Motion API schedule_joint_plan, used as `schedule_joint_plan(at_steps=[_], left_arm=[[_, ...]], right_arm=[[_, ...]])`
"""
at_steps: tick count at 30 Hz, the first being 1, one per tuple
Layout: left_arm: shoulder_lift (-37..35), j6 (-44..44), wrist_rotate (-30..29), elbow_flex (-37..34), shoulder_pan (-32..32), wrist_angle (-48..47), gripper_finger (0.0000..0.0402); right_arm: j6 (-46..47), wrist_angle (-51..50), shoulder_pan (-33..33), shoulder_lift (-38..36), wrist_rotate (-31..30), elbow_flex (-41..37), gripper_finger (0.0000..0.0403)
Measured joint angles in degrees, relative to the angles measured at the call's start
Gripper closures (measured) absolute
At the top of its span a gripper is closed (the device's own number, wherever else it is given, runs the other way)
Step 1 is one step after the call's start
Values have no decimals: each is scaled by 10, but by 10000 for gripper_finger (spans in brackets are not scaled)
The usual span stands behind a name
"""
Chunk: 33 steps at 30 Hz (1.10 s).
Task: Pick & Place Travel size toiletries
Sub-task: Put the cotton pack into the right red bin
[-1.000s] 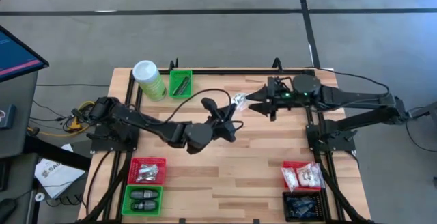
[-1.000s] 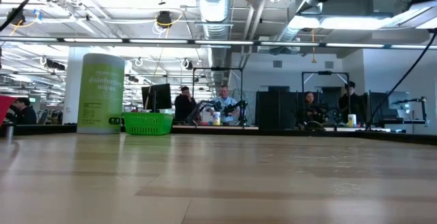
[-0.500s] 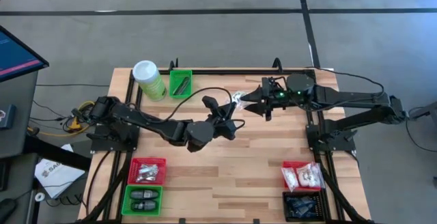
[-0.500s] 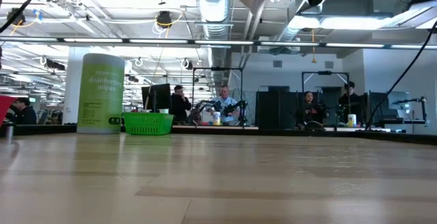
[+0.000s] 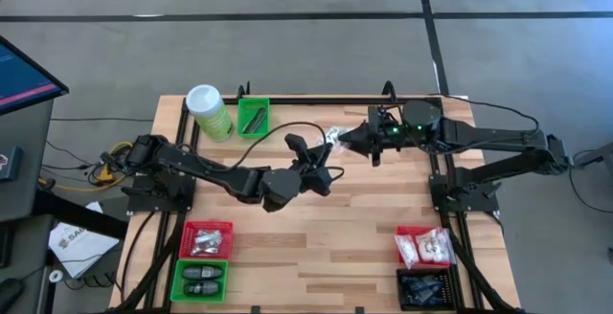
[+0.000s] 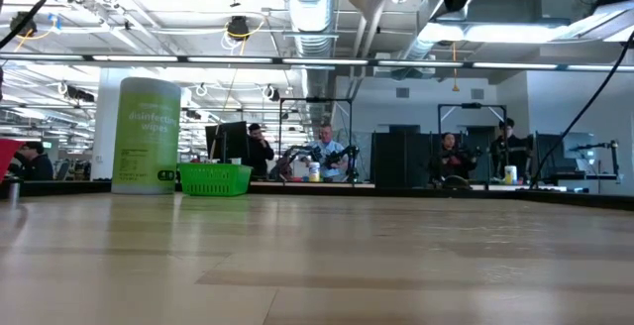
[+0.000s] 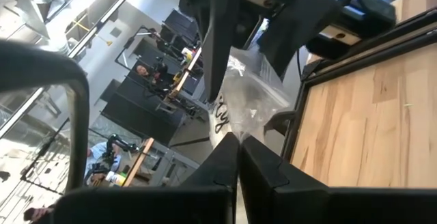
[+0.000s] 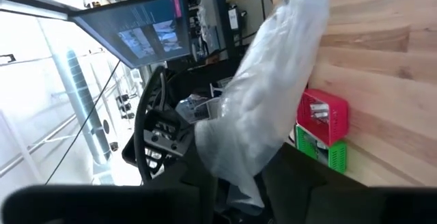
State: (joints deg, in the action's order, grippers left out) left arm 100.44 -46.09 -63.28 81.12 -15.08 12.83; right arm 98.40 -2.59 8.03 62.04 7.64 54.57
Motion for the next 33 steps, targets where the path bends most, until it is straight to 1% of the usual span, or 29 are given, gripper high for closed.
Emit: schedule_joint_plan(at_steps=[7, 10, 12, 14, 19, 21, 24, 26, 29, 33], left_arm=[[0, 0, 1, 0, -2, 0, 401], [0, 2, 1, 0, -2, 0, 401], [0, 18, 1, 0, -2, 0, 401], [0, 37, 0, 0, -2, 0, 400], [0, 105, -28, 0, -13, 1, 387], [-5, 140, -30, 0, -22, -3, 376], [-17, 216, -26, 0, -38, -1, 348], [-24, 269, -7, 0, -46, -6, 326], [-41, 369, 43, -3, -57, -23, 293], [-59, 488, 136, -3, -65, -50, 260]], right_arm=[[-7, -3, 3, 0, 0, 0, 350], [-15, -4, 3, 0, 0, 0, 381], [-18, -4, 3, 0, 0, 0, 396], [-23, -4, 3, 0, 2, 0, 395], [-29, -4, 3, 0, 14, 0, 400], [-30, -4, 0, 0, 17, 0, 399], [-35, -4, -2, -1, 17, 0, 401], [-37, -5, -2, -5, 17, 0, 401], [-40, -6, -2, -8, 18, 0, 401], [-54, -24, -5, -20, 38, 0, 402]])
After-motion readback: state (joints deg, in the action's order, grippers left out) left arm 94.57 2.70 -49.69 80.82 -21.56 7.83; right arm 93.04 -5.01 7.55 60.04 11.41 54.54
